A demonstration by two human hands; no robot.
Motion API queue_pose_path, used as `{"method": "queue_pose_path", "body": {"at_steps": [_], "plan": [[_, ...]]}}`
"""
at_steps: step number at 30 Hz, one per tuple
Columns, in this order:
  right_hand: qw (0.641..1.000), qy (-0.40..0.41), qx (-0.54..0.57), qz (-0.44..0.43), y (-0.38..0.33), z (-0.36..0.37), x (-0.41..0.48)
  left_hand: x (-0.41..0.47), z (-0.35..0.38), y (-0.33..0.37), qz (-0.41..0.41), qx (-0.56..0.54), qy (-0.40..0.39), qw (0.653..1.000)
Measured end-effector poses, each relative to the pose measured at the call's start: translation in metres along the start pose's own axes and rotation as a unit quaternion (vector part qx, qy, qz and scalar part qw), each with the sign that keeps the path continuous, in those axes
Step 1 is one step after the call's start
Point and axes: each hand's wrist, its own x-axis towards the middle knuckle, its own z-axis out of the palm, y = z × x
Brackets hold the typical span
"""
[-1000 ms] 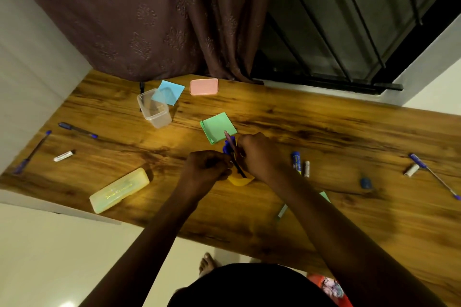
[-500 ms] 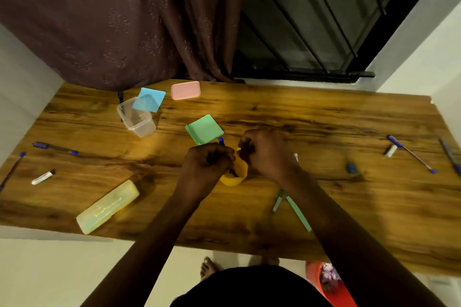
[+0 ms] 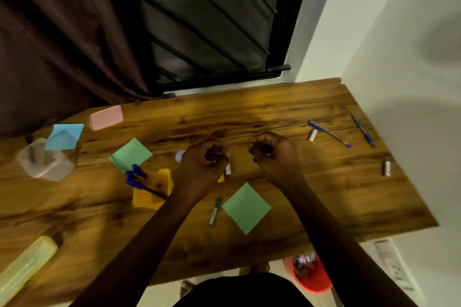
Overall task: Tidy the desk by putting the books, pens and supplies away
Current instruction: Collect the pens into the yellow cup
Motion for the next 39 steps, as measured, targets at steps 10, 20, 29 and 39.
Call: {"method": "queue_pose_path", "body": {"at_steps": [10, 20, 29, 39], "plan": [[0.984, 0.087, -0.156, 0.001, 0.083, -0.117, 0.044, 0.037, 0.124, 0.024, -0.016, 0.004, -0.042, 0.999], [0.932, 0.038, -0.340, 0.120, 0.152, -0.176, 0.077, 0.058, 0.195, 0.048, -0.029, 0.050, -0.103, 0.993], [0.920, -0.011, -0.362, 0.151, 0.168, -0.187, 0.080, 0.073, 0.235, 0.056, -0.057, 0.055, -0.125, 0.989], [0.996, 0.061, -0.038, 0.046, 0.147, -0.183, 0.057, 0.096, 0.283, 0.082, -0.128, -0.152, -0.084, 0.977]]}}
